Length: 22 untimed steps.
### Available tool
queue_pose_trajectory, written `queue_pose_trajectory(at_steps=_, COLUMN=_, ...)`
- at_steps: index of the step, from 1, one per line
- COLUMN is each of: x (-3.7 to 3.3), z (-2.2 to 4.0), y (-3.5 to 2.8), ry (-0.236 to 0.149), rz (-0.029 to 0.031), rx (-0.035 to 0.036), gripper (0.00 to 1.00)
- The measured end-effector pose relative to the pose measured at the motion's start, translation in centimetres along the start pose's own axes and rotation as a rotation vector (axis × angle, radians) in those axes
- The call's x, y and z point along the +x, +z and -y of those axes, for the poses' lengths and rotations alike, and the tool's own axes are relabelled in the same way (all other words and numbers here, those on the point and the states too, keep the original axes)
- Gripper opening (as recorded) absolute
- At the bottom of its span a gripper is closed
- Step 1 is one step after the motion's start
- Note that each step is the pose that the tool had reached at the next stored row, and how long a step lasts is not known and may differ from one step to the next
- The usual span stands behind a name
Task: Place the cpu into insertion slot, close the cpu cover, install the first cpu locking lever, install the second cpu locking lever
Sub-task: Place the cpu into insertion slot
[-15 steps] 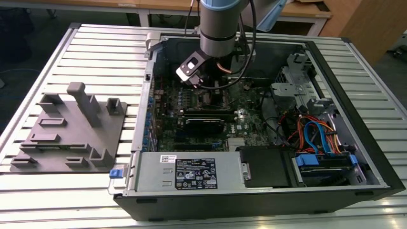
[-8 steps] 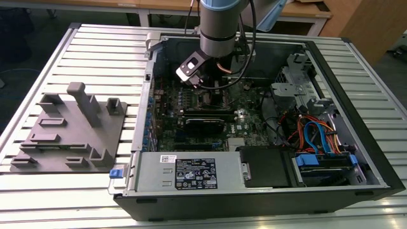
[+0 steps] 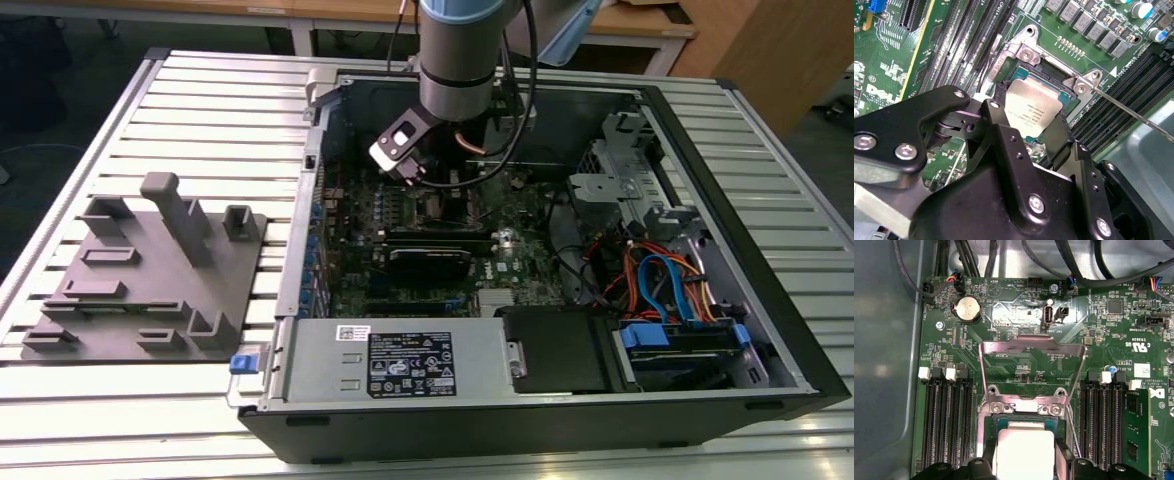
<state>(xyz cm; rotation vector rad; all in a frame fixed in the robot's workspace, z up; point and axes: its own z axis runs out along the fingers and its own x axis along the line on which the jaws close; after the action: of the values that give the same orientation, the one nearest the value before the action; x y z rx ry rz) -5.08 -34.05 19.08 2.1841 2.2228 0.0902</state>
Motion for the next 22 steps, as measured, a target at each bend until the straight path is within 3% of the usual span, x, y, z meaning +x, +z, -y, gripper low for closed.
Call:
queue_pose_trajectory(at_steps=7, x=0.03, z=-0.03, y=0.09, ry=0.0, rz=-0.002, rx=-0.0016, gripper=0.55)
queue_pose_trajectory(at_steps=9, x=0.01, z=-0.01, y=0.05, ry=0.0, rz=-0.0008, rx=-0.0006, gripper=0.61)
queue_pose_trajectory(at_steps=14, x=0.0, z=0.0, y=0.02, ry=0.0, rz=0.0, rx=-0.0001, gripper=0.61)
queue_pose_trajectory(at_steps=22, x=0.02, z=-0.05, y=-0.77, ry=0.0, rz=-0.0001, rx=0.0001, gripper=0.61)
